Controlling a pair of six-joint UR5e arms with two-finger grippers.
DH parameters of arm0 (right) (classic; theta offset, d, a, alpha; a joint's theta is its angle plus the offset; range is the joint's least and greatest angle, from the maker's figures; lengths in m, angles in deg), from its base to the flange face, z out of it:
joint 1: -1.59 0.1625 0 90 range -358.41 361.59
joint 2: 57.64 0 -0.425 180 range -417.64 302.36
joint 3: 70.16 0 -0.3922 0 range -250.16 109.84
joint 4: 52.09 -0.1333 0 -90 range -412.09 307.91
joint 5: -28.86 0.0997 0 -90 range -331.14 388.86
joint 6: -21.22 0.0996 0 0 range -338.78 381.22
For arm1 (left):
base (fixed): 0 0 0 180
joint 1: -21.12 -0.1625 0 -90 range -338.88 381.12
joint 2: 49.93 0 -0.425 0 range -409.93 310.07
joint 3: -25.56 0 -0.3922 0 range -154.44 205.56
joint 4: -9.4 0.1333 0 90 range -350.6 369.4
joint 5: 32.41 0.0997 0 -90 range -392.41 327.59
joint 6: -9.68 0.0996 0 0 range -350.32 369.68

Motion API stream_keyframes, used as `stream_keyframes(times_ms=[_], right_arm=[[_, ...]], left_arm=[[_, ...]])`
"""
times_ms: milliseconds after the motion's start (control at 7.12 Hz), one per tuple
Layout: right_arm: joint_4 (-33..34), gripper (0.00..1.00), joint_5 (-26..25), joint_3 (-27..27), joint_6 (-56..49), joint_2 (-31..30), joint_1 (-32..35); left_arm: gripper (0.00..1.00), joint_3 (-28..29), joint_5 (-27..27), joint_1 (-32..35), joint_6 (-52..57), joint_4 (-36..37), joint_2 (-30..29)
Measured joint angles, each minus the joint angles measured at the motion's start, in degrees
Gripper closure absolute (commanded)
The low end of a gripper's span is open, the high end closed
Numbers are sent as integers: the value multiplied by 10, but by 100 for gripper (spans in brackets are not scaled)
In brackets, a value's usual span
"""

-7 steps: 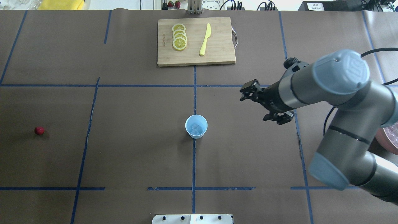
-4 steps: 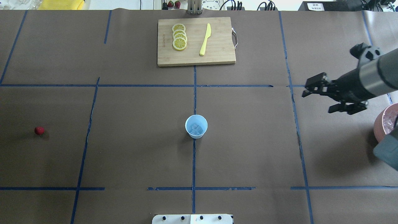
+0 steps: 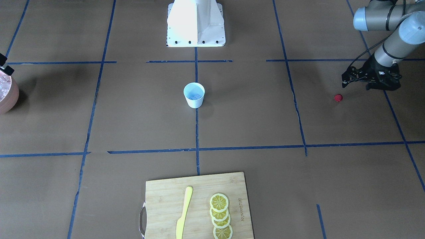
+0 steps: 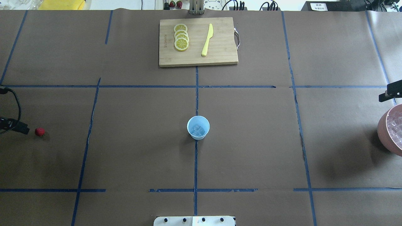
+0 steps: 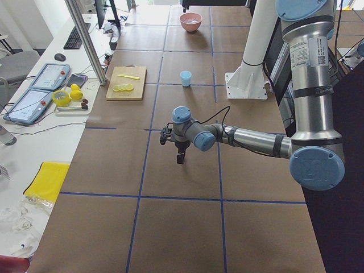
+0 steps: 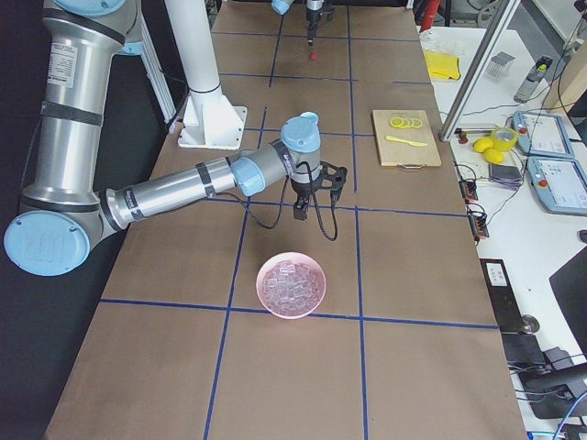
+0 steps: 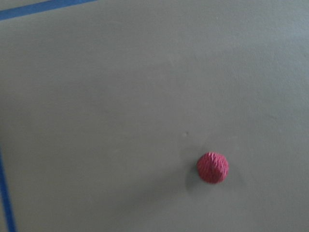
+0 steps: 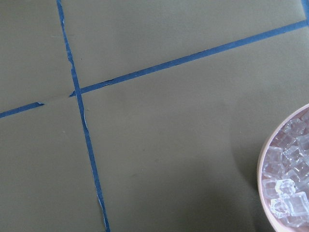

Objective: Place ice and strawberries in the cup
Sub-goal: 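Withdraw the right gripper toward the bowl while the left gripper reaches toward the strawberry, then lower the left gripper onto the red strawberry and close it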

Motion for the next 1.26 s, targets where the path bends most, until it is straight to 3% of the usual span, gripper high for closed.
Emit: stream_keyframes(times_ms=[561,1123,1263], right_arm=[[-3,0,1,-4,-9,-12,8],[-3,0,1,-2,-9,-13,8],[-3,0,1,-2,-9,-13,8]], left_arm=[[2,77,9,-26,-23,-62,-40],[26,78,6,-28,-29,-70,-42],[49,78,6,-30,-30,-69,-43]])
